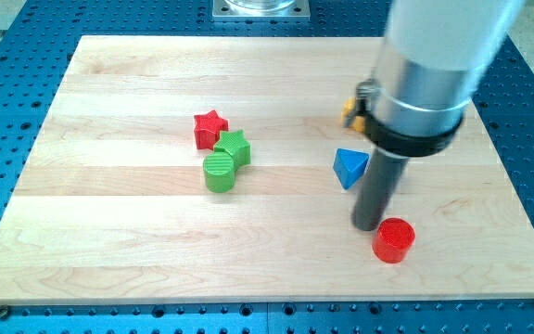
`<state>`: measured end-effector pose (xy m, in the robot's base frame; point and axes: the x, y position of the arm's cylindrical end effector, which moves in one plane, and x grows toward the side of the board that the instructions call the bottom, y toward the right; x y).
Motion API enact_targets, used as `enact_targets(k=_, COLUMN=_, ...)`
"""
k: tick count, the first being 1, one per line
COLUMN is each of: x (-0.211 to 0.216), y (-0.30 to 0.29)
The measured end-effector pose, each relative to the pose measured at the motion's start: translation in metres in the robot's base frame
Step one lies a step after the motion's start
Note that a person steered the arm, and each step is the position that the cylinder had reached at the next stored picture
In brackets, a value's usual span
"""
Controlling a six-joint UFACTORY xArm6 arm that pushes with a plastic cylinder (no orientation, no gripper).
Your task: Place the red circle at the bottom right of the corner of the board
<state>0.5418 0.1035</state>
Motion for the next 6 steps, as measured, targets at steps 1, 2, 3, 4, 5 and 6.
enact_targets(k=1, x=0.013, y=0.039)
enact_targets(k=2, x=0.022, y=0.049)
enact_targets(k=3, x=0.055, y=-0.015)
enact_targets(k=4, x=0.069, y=-0.002)
enact_targets(k=5, x=0.074, y=0.058)
enact_targets(k=6, x=0.074, y=0.086)
